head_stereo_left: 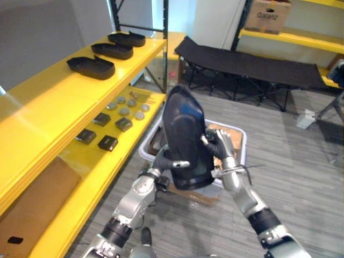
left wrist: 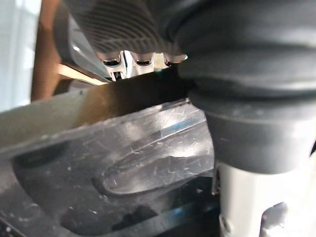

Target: Walk over and take plastic housings, then place them on the shelf

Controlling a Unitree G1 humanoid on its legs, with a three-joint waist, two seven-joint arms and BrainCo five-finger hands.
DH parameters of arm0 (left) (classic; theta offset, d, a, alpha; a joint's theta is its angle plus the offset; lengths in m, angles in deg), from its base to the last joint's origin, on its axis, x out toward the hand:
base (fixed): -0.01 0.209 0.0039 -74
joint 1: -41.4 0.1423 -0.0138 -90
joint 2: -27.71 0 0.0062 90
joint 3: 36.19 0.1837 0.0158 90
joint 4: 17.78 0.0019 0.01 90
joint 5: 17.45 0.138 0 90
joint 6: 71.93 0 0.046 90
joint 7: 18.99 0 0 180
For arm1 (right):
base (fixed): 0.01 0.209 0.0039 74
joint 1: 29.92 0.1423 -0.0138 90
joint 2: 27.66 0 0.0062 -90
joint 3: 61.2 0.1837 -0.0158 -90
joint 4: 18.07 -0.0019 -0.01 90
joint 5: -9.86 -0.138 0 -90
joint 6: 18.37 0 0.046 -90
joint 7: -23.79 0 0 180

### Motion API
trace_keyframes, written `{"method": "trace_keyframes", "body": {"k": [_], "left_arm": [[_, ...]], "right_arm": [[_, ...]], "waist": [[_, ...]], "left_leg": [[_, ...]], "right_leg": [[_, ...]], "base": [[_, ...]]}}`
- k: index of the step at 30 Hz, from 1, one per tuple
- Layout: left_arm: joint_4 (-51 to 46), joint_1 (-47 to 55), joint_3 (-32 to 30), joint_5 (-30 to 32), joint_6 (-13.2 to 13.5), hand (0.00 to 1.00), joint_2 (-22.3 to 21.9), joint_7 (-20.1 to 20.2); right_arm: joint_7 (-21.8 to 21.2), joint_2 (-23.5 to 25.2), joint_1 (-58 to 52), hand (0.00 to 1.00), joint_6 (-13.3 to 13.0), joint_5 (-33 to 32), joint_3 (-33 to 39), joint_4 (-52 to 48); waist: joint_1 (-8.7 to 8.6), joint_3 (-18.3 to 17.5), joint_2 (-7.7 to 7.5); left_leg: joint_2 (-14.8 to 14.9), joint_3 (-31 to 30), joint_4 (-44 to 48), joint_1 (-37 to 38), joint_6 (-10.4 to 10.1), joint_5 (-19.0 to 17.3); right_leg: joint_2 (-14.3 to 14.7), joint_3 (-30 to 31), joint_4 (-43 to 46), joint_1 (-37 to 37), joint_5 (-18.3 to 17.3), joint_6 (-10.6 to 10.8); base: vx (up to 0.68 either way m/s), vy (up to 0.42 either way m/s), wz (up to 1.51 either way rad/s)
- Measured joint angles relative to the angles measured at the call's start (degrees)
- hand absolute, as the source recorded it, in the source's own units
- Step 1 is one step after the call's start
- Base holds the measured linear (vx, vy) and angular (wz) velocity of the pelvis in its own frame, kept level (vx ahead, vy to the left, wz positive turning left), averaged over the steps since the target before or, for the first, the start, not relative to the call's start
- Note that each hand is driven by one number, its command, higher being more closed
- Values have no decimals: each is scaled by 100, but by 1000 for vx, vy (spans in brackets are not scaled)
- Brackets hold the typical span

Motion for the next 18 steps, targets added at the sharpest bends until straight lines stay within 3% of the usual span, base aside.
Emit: {"method": "trace_keyframes", "body": {"k": [1,10,18], "left_arm": [[4,0,10,-64,0,100,1,0],[67,-5,162,-875,74,100,13,-50],[300,-32,179,-1240,510,100,10,-473]], "right_arm": [[14,0,-19,100,-12,0,-21,4],[367,39,-173,100,-358,-59,-57,61],[495,207,-185,100,-369,-447,-301,-24]], "waist": [[7,1,-1],[92,-26,-108],[98,-29,-116]], "left_leg": [[2,-1,0,-1,0,0],[-8,-12,6,-94,-23,31],[1,-15,8,-79,-9,41]], "right_leg": [[3,0,0,-1,-4,6],[3,11,23,-81,21,-32],[4,7,98,-87,-45,-41]], "base": [[-38,-8,1],[15,-6,0],[6,-3,0]]}}
